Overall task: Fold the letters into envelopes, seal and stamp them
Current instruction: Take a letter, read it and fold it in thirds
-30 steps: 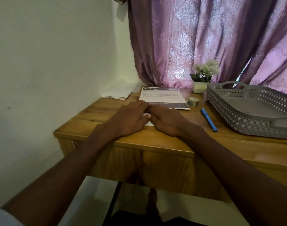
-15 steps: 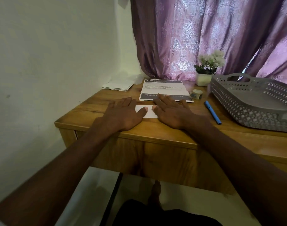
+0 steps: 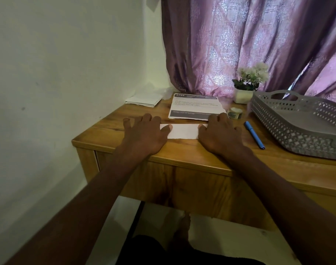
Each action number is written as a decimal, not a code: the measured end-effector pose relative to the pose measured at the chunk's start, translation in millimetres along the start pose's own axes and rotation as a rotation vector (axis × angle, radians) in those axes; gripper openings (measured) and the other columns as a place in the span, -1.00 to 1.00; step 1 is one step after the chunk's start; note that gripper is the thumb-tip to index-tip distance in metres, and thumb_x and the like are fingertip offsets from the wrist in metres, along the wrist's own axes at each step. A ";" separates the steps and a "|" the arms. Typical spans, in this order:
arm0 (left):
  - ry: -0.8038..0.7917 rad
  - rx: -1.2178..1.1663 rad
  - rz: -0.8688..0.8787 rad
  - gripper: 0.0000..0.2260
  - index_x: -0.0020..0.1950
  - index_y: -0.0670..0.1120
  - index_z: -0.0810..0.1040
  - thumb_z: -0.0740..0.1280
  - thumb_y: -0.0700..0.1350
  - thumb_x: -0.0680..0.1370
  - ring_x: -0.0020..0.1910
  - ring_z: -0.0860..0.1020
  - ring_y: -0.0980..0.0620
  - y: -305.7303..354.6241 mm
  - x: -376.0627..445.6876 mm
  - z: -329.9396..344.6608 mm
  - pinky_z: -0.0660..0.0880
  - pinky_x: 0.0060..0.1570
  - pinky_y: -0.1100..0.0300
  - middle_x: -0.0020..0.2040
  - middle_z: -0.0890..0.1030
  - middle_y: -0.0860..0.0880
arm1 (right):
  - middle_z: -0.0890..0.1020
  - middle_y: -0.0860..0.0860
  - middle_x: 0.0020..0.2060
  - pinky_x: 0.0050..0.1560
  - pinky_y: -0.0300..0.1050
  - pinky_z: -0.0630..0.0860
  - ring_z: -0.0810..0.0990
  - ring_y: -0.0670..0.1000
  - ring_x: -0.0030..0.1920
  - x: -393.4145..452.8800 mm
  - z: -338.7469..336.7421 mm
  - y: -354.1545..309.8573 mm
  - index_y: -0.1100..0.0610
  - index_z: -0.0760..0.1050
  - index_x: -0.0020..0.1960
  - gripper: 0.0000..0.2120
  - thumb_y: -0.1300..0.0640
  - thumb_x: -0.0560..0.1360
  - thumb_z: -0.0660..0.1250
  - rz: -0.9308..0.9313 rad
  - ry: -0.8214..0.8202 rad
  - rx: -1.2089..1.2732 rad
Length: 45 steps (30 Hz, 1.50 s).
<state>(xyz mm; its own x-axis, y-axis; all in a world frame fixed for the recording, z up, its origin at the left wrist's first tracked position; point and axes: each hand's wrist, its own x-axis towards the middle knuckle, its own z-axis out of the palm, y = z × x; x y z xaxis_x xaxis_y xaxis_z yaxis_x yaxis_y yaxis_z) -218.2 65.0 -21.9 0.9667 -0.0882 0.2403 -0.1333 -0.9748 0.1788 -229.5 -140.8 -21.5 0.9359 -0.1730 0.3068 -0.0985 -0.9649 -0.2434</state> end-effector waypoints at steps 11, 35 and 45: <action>0.128 -0.195 -0.002 -0.41 0.33 0.05 0.45 0.32 0.43 0.49 0.36 0.47 -0.09 2.6 -5.2 -3.5 0.22 0.48 -0.27 0.37 0.52 -0.02 | 0.37 0.20 0.42 0.42 0.28 0.29 0.31 0.25 0.46 -9.8 -7.8 -3.5 0.17 0.38 0.40 -0.47 -0.20 0.62 0.16 0.040 0.059 -0.030; 0.277 -1.313 -0.226 -0.76 -0.02 -0.13 0.63 0.47 0.04 0.58 -0.21 0.55 0.07 46.7 118.3 -18.5 0.43 -0.26 0.25 -0.05 0.69 -0.07 | 0.75 0.13 -0.02 -0.27 -0.17 0.58 0.73 0.01 -0.14 118.1 -25.5 -18.2 0.15 0.60 0.06 -0.87 0.24 0.53 0.48 0.266 0.013 1.434; 0.142 -0.390 0.031 -0.76 0.22 -0.04 0.57 0.28 0.07 0.67 0.11 0.60 -0.07 26.9 152.0 25.3 0.55 0.17 -0.02 0.19 0.66 -0.07 | 0.63 0.16 0.22 0.21 0.03 0.55 0.62 0.19 0.18 155.2 18.5 -6.3 0.14 0.53 0.32 -0.63 0.15 0.53 0.40 0.157 0.160 0.599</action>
<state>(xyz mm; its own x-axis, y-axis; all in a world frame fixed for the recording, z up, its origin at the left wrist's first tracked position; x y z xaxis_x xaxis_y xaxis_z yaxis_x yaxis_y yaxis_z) -69.4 20.2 -4.7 0.9247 -0.0602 0.3759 -0.2610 -0.8190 0.5110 -77.4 -157.9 10.6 0.8588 -0.3759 0.3480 0.0188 -0.6557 -0.7548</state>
